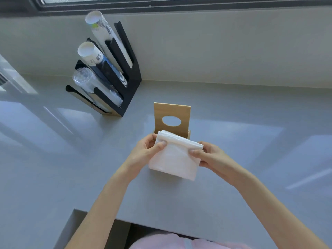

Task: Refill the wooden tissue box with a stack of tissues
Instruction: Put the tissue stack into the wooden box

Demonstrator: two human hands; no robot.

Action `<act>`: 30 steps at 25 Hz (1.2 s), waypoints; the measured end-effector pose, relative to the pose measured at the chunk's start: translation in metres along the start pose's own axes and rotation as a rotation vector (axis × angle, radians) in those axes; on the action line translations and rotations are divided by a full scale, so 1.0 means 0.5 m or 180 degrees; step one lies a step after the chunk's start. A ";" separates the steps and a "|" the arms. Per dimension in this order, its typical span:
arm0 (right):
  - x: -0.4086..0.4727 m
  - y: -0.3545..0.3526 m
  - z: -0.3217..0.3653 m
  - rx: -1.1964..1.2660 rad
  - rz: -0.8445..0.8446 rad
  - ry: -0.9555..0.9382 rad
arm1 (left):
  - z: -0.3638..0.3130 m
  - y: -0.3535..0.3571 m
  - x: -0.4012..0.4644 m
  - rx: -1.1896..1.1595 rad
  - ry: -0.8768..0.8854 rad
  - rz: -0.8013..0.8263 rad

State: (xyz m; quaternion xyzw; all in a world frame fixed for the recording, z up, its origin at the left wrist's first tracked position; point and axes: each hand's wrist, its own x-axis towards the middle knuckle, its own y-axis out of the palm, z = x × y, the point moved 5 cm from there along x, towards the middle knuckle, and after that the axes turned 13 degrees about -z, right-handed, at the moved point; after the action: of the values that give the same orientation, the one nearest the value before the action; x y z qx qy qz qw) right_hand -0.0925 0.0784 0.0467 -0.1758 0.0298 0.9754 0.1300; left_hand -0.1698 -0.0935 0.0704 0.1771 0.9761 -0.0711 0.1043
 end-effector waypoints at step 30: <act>0.125 0.110 0.048 -0.5256 -0.0686 -0.1242 | 0.018 0.024 0.119 0.4283 0.2170 -0.0428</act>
State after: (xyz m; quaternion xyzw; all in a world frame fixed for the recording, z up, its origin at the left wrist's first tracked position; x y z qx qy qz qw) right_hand -0.1715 0.0429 0.0478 -0.0448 -0.7302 0.6795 0.0551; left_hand -0.2181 -0.0642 0.0467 0.1548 0.7091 -0.5989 -0.3383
